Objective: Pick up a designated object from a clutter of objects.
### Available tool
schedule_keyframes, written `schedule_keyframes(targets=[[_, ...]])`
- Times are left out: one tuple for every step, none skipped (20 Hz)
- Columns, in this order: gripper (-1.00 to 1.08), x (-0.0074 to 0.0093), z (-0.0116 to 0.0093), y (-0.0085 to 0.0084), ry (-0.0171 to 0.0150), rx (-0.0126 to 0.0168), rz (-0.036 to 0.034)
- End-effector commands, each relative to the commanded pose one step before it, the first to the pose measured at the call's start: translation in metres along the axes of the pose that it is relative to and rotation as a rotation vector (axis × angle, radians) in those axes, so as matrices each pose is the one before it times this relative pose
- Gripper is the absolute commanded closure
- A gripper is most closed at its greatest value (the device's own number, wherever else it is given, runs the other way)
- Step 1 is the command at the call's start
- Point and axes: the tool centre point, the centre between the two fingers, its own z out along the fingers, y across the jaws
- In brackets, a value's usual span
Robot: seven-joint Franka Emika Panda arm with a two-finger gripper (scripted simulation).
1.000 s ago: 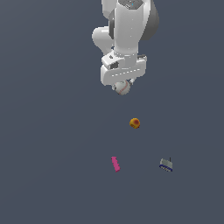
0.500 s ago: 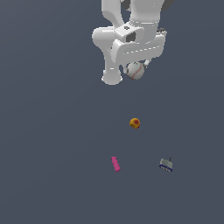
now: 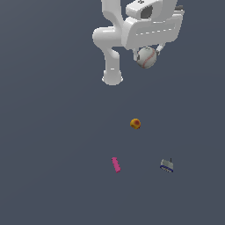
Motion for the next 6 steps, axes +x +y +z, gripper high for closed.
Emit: schedule_keyframes(targets=[[1.08,0.00234,-0.00819,-0.00331,0.00109,0.00010,0.00061],[1.08,0.00062,-0.00183,-0.00086,0.00000,0.00000,0.00000],[1.08,0.00049,-0.00141,-0.00066,0.00000,0.00000,0.00000],[1.08,0.00035,-0.00100,-0.00047,0.00000,0.00000,0.00000],[1.08,0.00021,-0.00060,-0.00028,0.00000,0.00000,0.00000],[1.08,0.00007,-0.00020,-0.00009,0.00000,0.00000,0.00000]])
